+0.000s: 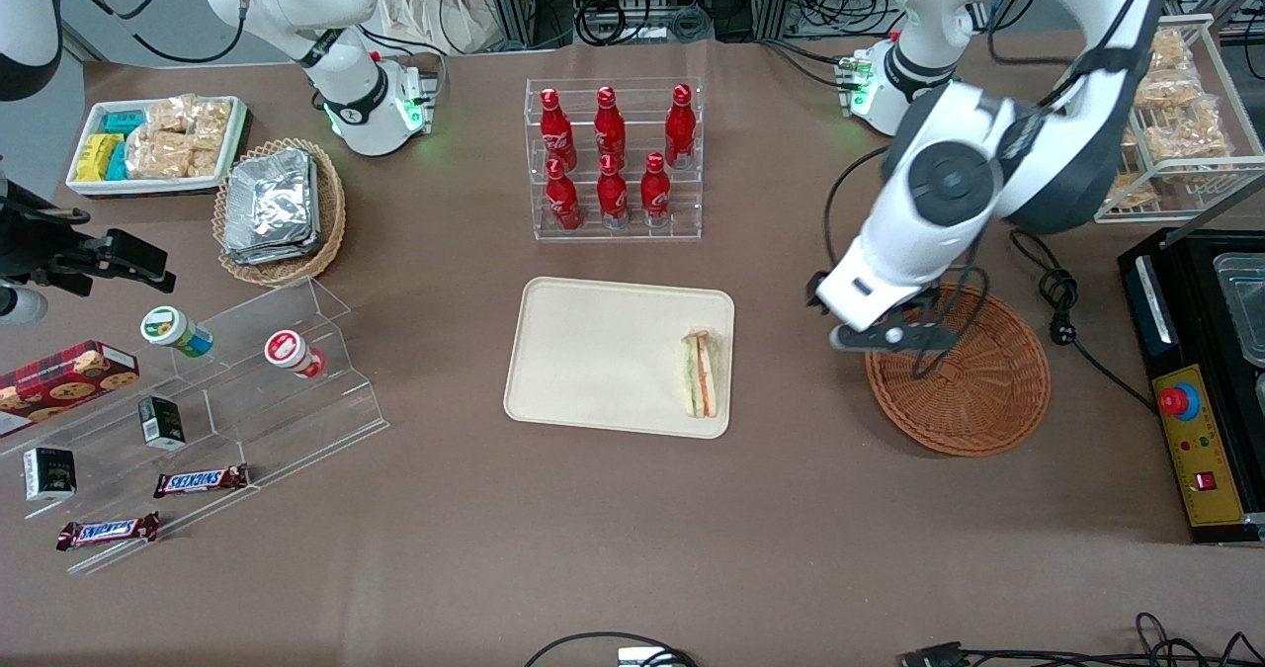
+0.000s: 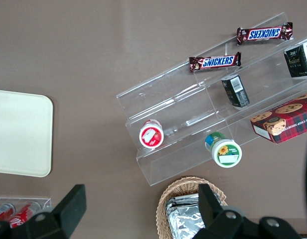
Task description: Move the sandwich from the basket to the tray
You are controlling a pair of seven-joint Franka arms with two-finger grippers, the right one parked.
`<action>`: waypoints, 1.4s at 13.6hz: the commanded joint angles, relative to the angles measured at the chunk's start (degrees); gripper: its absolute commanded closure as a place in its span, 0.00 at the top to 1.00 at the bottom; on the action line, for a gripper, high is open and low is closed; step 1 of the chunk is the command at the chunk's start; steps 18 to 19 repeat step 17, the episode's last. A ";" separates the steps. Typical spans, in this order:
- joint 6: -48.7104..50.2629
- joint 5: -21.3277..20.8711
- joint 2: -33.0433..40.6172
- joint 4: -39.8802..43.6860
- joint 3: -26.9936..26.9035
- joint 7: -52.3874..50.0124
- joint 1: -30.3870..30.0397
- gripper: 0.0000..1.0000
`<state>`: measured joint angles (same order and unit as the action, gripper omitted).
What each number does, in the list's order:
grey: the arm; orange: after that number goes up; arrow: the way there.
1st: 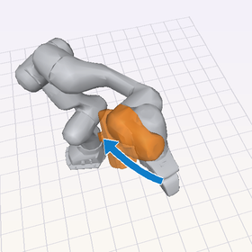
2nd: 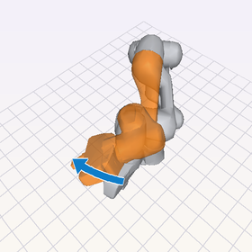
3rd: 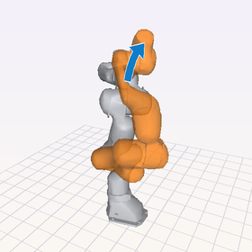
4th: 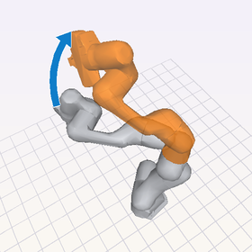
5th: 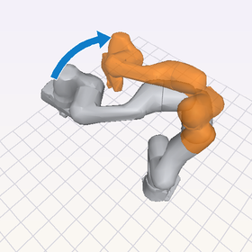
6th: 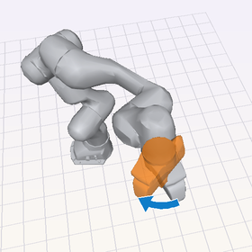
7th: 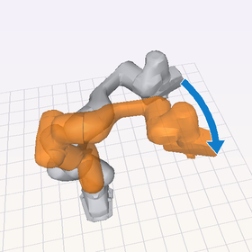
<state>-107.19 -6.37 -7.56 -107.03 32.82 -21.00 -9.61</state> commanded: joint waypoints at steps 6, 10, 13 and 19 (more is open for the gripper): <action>7.78 2.60 2.37 6.13 -0.03 11.06 -12.53 1.00; 7.43 2.59 2.98 6.83 -7.46 17.12 -9.67 1.00; 7.78 3.21 3.07 9.46 -25.81 18.71 5.95 1.00; 15.75 7.70 -0.86 17.26 -30.44 18.36 9.43 1.00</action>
